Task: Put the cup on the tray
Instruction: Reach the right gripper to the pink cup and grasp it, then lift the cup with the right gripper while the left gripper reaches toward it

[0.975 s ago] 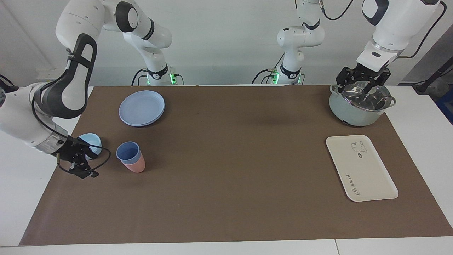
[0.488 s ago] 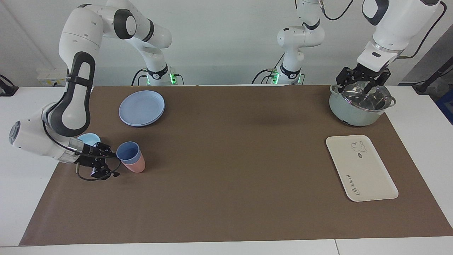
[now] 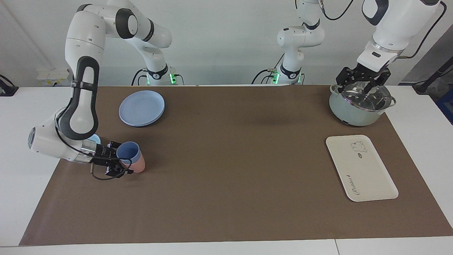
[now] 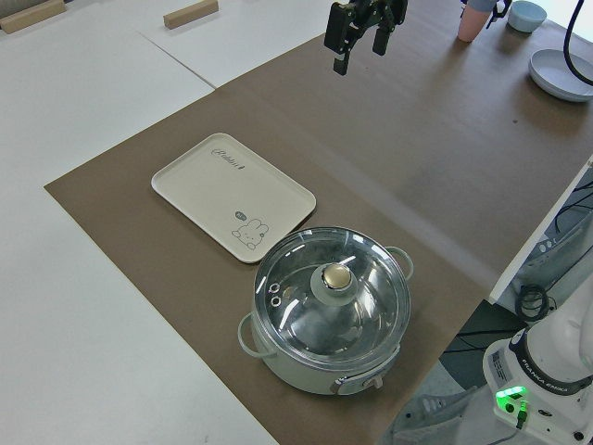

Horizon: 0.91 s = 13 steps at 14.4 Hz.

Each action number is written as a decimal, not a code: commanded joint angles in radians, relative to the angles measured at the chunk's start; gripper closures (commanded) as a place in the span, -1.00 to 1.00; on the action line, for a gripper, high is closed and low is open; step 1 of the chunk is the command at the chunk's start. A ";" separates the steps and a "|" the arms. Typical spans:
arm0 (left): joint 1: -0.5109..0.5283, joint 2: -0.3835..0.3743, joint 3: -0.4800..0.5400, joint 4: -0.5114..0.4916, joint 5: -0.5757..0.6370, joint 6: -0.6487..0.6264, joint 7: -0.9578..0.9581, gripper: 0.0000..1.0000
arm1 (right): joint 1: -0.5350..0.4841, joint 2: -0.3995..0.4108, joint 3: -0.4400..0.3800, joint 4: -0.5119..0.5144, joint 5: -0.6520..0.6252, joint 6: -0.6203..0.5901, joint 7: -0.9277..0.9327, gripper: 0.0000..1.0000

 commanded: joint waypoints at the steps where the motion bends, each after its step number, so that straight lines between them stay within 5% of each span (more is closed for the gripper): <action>1: 0.002 -0.021 -0.001 -0.027 0.019 0.019 -0.008 -1.00 | 0.018 -0.052 0.008 -0.077 0.068 0.003 0.004 -0.20; 2: 0.000 -0.021 -0.001 -0.027 0.019 0.019 -0.008 -1.00 | 0.019 -0.055 0.008 -0.077 0.103 0.000 0.018 0.98; 9: -0.010 -0.021 -0.001 -0.027 0.017 0.021 -0.010 -1.00 | 0.238 -0.273 0.007 -0.207 0.162 0.092 0.235 1.00; 13: -0.078 -0.021 -0.003 -0.038 -0.136 0.080 -0.184 -1.00 | 0.364 -0.342 0.005 -0.200 0.160 0.097 0.421 1.00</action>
